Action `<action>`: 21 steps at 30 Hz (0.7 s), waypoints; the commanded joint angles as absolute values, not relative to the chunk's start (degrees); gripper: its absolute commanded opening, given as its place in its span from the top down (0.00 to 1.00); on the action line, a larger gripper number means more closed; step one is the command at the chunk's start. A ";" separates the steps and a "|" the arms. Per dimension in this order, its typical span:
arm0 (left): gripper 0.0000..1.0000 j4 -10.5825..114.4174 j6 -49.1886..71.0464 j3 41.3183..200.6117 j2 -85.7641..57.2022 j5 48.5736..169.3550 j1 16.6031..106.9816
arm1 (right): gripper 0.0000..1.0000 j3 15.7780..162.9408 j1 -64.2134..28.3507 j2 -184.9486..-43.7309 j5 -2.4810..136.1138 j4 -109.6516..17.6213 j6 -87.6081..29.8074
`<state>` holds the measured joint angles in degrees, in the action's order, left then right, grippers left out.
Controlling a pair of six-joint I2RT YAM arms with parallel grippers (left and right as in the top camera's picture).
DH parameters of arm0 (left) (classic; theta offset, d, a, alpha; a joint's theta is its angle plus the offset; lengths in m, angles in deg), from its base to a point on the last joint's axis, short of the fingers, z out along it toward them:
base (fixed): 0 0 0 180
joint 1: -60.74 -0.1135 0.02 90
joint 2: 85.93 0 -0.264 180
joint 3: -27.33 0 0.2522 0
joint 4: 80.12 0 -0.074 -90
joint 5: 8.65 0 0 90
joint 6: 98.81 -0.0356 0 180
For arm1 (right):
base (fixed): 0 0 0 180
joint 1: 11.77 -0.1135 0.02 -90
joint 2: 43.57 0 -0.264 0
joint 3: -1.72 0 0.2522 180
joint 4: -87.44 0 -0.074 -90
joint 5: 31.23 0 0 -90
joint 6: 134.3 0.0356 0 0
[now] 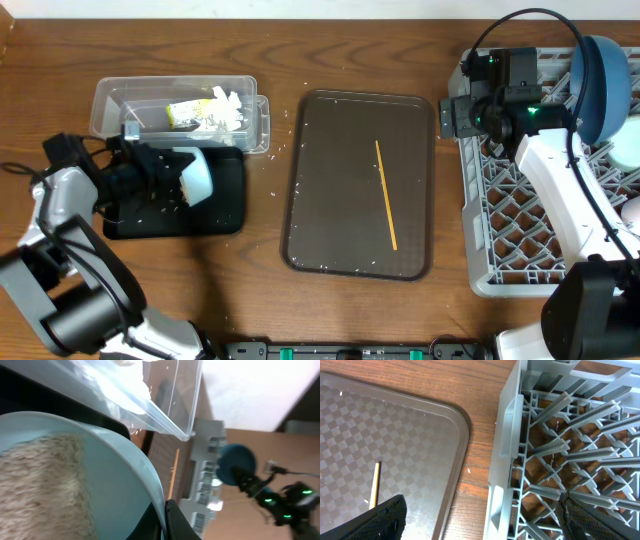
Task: Sort waste into correct bins and load items into the dishwasher rack
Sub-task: 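Tilt the white bowl with the left gripper to pour rice out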
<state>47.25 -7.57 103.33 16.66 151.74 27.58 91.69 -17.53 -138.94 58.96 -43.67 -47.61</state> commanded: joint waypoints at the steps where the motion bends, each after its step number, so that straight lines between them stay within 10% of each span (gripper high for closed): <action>1: 0.94 47.45 -9.02 103.28 19.59 162.73 25.32 | 0.05 91.56 -17.70 -137.56 58.57 -43.56 -46.89; 21: 0.94 47.23 2.33 103.28 22.30 171.39 21.54 | 0.06 91.56 -17.70 -137.58 58.57 -43.23 -46.89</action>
<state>47.36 -1.47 103.33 22.10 169.46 21.83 91.69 -17.53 -138.94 58.96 -43.45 -47.61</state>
